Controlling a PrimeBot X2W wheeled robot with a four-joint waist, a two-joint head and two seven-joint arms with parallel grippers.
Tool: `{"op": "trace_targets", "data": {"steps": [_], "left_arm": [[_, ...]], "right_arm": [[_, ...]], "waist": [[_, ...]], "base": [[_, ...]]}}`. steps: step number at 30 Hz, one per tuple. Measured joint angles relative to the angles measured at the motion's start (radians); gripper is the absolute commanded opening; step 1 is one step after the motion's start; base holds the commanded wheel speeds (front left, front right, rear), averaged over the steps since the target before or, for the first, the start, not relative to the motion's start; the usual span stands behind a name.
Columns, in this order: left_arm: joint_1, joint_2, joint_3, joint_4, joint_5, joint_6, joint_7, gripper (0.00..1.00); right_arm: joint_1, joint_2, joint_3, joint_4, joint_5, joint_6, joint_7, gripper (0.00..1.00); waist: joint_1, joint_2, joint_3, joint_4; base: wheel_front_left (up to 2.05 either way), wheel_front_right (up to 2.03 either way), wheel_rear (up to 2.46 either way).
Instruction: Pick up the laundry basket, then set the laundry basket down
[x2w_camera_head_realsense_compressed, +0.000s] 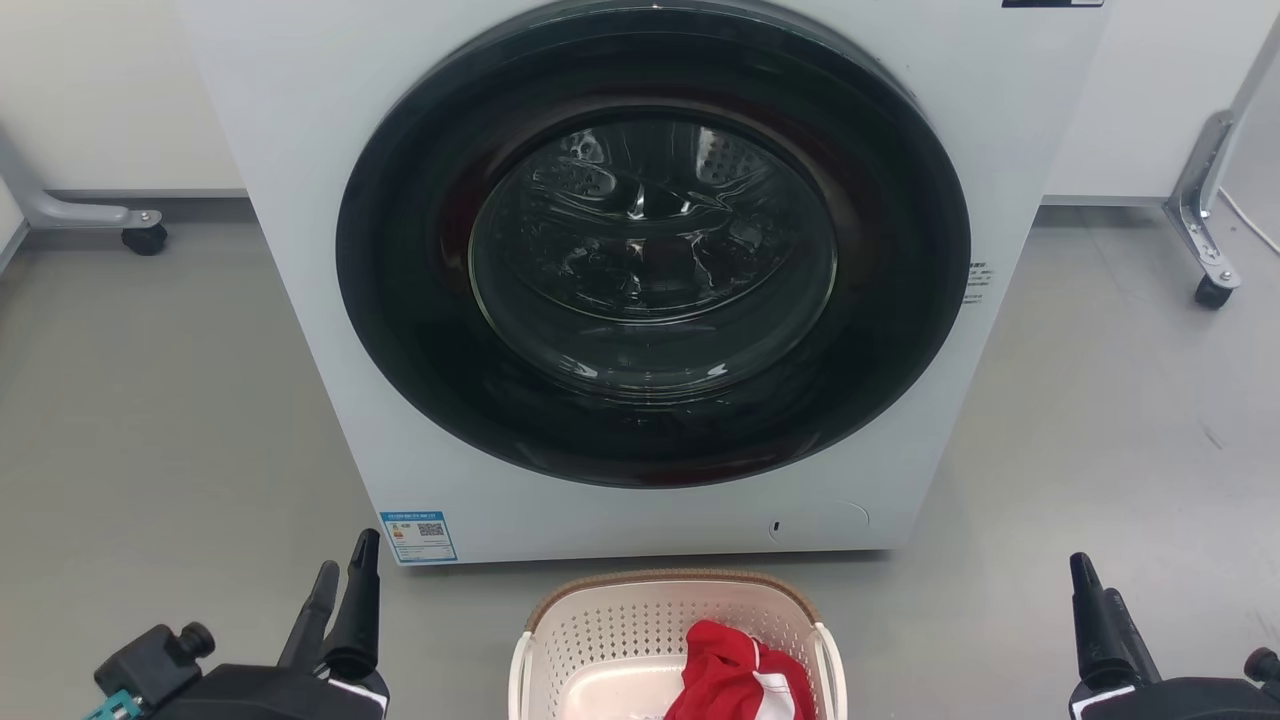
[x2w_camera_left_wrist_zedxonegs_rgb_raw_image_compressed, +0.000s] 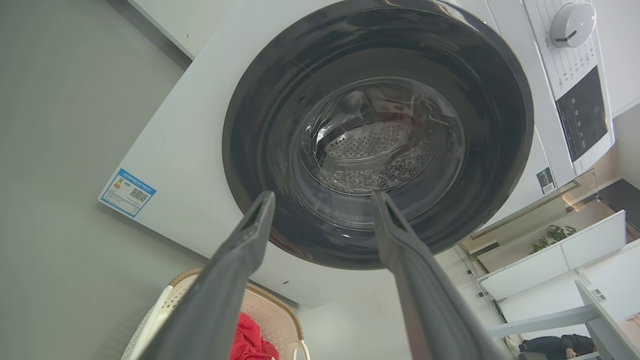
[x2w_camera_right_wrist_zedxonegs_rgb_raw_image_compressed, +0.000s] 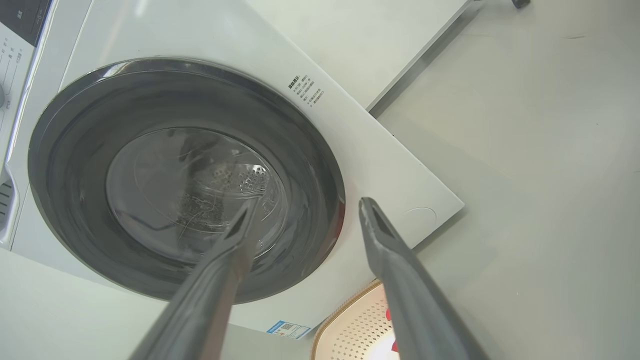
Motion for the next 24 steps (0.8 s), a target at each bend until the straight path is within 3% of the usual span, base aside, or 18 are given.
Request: {"op": "trace_targets", "data": {"steps": [24], "left_arm": [[-0.003, 0.068, -0.125, -0.035, 0.358, 0.086, -0.083, 1.0]], "right_arm": [[-0.003, -0.061, 0.14, -0.015, -0.364, -0.078, -0.085, 1.0]], "waist": [[0.0, 0.0, 0.001, 0.007]], "base": [[0.0, 0.0, 0.0]]}}
